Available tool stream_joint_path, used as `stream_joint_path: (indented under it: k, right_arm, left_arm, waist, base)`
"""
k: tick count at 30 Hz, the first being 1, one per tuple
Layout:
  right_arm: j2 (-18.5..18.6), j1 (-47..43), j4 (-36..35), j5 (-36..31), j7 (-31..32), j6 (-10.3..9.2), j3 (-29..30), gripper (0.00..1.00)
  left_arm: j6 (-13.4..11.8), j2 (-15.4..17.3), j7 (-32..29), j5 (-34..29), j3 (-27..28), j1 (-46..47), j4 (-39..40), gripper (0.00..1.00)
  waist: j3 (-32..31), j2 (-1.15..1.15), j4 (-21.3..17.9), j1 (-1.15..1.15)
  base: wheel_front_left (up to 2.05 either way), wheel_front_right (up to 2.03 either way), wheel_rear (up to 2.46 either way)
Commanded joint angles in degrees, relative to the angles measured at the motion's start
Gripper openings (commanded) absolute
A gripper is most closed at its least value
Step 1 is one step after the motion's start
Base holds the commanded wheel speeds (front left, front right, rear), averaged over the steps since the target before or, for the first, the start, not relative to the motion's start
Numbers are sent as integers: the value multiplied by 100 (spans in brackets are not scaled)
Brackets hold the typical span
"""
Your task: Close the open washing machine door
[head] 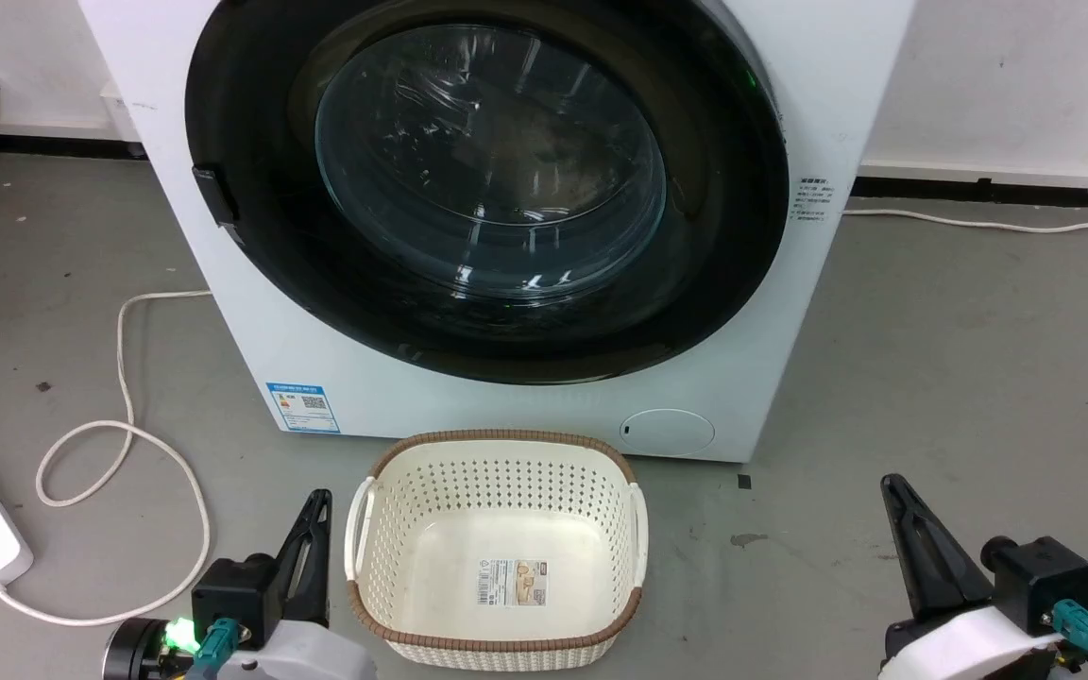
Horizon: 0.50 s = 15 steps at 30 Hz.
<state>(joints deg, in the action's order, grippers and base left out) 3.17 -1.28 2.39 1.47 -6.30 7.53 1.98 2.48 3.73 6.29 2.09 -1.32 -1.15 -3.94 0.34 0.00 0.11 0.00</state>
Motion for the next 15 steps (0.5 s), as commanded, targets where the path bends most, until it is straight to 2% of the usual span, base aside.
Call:
stream_joint_path:
  k: [1, 15]
  right_arm:
    - [-17, 64, -50, -44, 23, -3, -11, 0]
    - [-20, 82, -101, -72, 188, -3, -62, 0]
  left_arm:
    - [-33, -25, -25, -56, 9, 62, 45, 0]
    - [-91, -41, -189, -98, 43, 77, 139, 0]
  waist:
    - [0, 0, 0, 0]
    - [-9, 0, -3, 0]
  base:
    - [0, 0, 0]
    - [0, 0, 0]
